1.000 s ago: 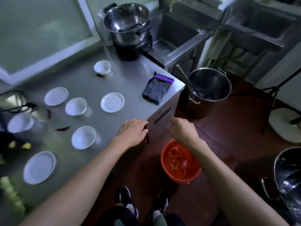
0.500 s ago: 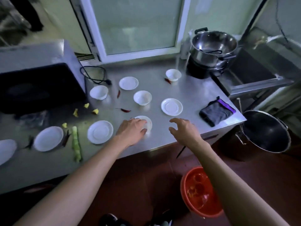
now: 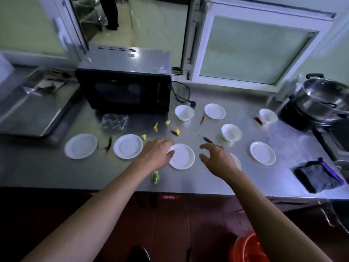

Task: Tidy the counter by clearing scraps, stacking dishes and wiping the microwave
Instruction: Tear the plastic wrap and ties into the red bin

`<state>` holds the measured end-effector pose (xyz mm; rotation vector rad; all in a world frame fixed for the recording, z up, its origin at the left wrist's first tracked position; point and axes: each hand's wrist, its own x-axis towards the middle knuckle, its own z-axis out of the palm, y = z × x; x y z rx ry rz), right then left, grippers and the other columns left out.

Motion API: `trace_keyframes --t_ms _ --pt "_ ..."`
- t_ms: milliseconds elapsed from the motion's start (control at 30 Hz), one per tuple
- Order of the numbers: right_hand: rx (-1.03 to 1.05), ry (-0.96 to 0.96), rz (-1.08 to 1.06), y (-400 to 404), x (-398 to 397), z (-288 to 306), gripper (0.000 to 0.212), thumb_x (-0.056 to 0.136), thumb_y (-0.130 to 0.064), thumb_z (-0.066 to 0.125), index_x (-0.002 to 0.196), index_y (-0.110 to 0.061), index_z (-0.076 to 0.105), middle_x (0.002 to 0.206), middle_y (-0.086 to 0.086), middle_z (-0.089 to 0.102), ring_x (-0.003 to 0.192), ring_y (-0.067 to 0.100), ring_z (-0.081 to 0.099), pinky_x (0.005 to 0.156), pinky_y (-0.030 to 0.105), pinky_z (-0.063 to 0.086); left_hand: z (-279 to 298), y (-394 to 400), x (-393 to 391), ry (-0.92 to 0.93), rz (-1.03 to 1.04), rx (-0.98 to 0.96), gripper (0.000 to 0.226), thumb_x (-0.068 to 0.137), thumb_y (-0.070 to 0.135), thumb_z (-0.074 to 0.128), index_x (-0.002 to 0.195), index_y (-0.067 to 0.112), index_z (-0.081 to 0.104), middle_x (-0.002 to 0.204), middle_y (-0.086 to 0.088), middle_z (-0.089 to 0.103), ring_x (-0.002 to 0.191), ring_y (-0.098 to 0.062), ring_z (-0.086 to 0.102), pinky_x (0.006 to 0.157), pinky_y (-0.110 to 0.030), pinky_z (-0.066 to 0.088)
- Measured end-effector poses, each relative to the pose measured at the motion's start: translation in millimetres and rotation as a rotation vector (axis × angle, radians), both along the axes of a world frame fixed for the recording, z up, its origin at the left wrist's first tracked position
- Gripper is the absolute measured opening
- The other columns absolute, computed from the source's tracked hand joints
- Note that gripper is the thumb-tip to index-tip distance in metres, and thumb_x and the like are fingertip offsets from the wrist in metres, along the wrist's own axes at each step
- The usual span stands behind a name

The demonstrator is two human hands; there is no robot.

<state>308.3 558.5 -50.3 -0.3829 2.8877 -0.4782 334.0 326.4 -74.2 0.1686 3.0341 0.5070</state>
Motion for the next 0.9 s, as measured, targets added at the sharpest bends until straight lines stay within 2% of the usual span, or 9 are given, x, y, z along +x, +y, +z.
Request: trace_keyframes --t_ms 100,167,233,333,433,633,767,900 --pt "-0.028 -0.003 0.055 -54.5 -4.3 0.2 0.037 0.096 -0.036 0.058 0.133 -0.028 0.058 0.135 -0.001 0.062 0.121 0.024 0.057 0.099 0.038 0.044 0.8 -51.9 12.0 -0.016 0.087 0.045 0.021 0.094 0.03 0.05 0.107 0.017 0.06 0.107 -0.004 0.065 0.102 -0.031 0.06 0.078 -0.043 0.052" --pt "-0.045 0.002 0.101 -88.6 -6.9 2.5 0.037 0.096 -0.034 0.058 0.132 -0.028 0.059 0.135 0.0 0.062 0.12 0.024 0.058 0.098 0.038 0.045 2.7 -83.3 19.9 0.014 0.126 0.041 0.021 0.092 0.029 0.05 0.106 0.021 0.063 0.102 -0.001 0.066 0.1 -0.028 0.061 0.077 -0.039 0.051" --pt "-0.067 0.01 0.151 -119.5 -10.5 6.2 0.036 0.096 -0.034 0.059 0.132 -0.027 0.059 0.137 0.001 0.061 0.119 0.025 0.059 0.099 0.04 0.047 6.7 -111.3 27.2 0.061 0.163 0.037 0.025 0.09 0.028 0.052 0.11 0.025 0.066 0.108 -0.001 0.069 0.101 -0.026 0.063 0.079 -0.035 0.049" --pt "-0.074 0.026 0.227 -159.0 -20.0 12.9 0.038 0.097 -0.033 0.058 0.134 -0.026 0.059 0.137 0.001 0.061 0.122 0.025 0.058 0.101 0.043 0.047 12.3 -146.5 32.6 0.089 0.238 0.044 0.029 0.091 0.03 0.054 0.118 0.028 0.065 0.117 0.0 0.07 0.103 -0.028 0.065 0.083 -0.037 0.05" --pt "-0.104 0.04 0.268 -193.8 -35.1 19.6 0.04 0.095 -0.031 0.059 0.134 -0.024 0.059 0.134 0.004 0.063 0.12 0.027 0.058 0.099 0.043 0.048 16.1 -175.4 28.1 0.102 0.286 0.016 0.029 0.094 0.034 0.053 0.121 0.028 0.062 0.118 0.001 0.067 0.104 -0.027 0.063 0.083 -0.038 0.05" --pt "-0.156 0.101 0.384 -255.5 -85.6 29.6 0.037 0.093 -0.025 0.061 0.13 -0.02 0.062 0.13 0.005 0.065 0.118 0.028 0.06 0.093 0.043 0.051 28.3 -222.5 -7.8 0.143 0.381 -0.007 0.034 0.093 0.029 0.053 0.126 0.024 0.061 0.125 -0.001 0.064 0.115 -0.028 0.058 0.09 -0.042 0.048" --pt "-0.213 0.115 0.421 -290.1 -126.0 35.3 0.038 0.094 -0.025 0.061 0.131 -0.018 0.063 0.131 0.004 0.064 0.118 0.026 0.06 0.094 0.042 0.051 38.8 -253.3 -39.2 0.154 0.429 -0.048 0.034 0.093 0.029 0.054 0.126 0.023 0.061 0.119 -0.003 0.065 0.111 -0.027 0.058 0.088 -0.042 0.049" --pt "-0.272 0.129 0.437 -316.5 -161.2 39.6 0.038 0.093 -0.027 0.062 0.13 -0.018 0.063 0.126 0.004 0.067 0.115 0.026 0.062 0.092 0.042 0.052 48.9 -279.8 -69.2 0.19 0.464 -0.051 0.037 0.093 0.03 0.058 0.128 0.021 0.062 0.125 -0.003 0.065 0.116 -0.027 0.058 0.093 -0.039 0.048"
